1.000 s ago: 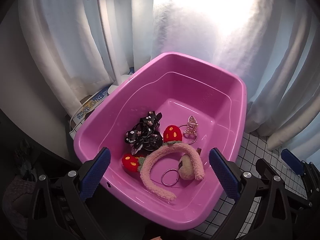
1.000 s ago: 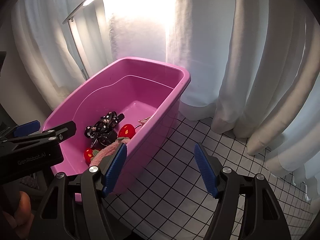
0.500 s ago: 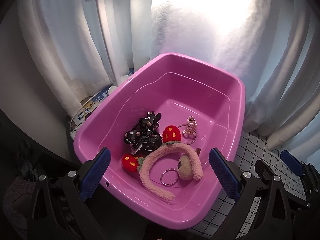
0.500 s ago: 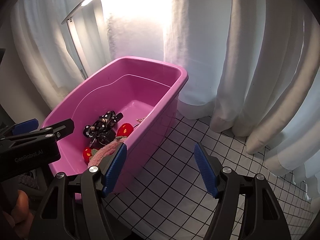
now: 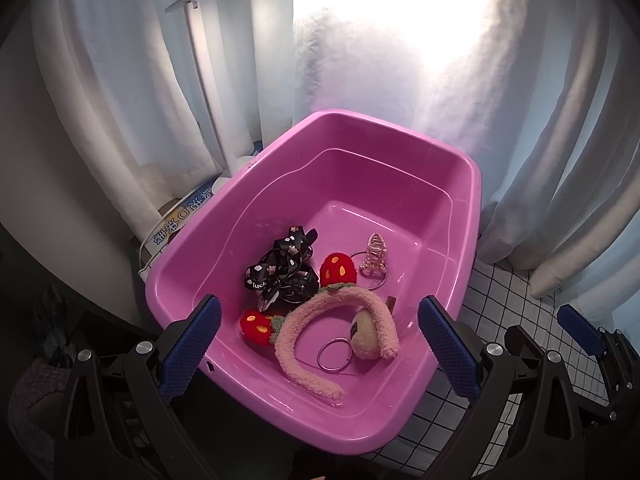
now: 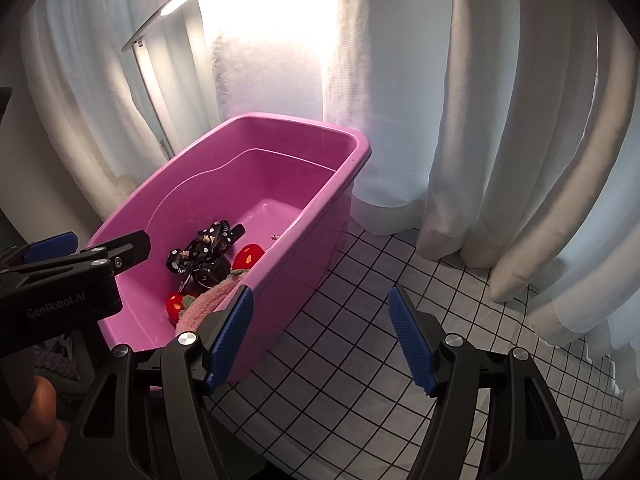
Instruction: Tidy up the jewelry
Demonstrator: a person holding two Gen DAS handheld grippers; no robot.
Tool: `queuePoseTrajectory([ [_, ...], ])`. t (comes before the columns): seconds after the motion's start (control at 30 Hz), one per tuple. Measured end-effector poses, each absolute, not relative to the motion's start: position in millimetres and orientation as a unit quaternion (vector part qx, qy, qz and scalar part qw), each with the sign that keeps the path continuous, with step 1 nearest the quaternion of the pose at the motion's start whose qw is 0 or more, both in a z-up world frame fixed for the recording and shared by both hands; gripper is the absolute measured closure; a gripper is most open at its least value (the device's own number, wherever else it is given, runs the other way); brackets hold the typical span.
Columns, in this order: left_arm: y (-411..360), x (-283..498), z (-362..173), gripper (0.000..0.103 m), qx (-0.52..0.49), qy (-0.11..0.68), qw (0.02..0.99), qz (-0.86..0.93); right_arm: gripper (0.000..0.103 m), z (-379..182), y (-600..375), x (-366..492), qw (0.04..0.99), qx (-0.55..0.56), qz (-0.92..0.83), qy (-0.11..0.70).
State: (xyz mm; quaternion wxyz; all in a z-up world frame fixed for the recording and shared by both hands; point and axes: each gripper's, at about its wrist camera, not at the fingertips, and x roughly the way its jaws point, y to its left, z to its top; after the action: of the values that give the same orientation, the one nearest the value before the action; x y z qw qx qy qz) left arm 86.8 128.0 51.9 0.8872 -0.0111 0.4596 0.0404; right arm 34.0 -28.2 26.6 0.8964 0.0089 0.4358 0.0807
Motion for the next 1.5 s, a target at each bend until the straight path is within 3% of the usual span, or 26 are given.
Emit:
queuePoseTrajectory([
  [1.5, -27, 28, 19, 0.006, 0.096, 0.481, 0.860, -0.142, 0.036, -3, -159, -81, 0.889, 0.095, -0.083, 0.441],
])
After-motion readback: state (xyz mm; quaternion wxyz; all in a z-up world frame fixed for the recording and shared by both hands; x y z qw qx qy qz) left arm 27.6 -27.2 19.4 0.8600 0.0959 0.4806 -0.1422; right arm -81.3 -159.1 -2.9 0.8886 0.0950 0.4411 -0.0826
